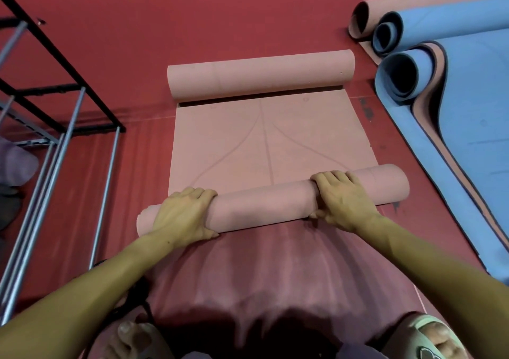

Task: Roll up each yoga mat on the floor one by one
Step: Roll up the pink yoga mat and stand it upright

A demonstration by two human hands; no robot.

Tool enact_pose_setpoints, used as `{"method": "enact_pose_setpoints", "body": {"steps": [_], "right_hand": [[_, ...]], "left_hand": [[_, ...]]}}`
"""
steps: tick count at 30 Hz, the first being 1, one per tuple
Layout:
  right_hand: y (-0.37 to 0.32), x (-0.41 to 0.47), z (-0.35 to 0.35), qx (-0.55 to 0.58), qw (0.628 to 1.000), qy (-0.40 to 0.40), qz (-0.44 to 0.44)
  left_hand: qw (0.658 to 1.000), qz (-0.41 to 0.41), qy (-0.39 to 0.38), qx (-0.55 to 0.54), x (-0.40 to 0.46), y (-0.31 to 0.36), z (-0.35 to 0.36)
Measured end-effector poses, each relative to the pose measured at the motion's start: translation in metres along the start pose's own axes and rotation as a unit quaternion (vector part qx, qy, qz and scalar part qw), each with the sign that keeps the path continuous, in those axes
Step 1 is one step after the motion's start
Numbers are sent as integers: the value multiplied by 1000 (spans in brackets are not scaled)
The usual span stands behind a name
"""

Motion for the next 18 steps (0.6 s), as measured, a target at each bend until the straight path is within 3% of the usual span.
{"method": "enact_pose_setpoints", "body": {"steps": [18], "right_hand": [[-8, -33, 30, 114, 983, -138, -39]], "left_hand": [[979, 29, -188, -79, -11, -3, 23]]}}
Point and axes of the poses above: each hand's wrist, its own x-axis towards the middle knuckle, its own z-axis out of the palm, y = z × x, the point moved 10 cm from there along x, towards the middle knuckle, and after that the axes turned 10 degrees about -x, right-handed, at the moved point
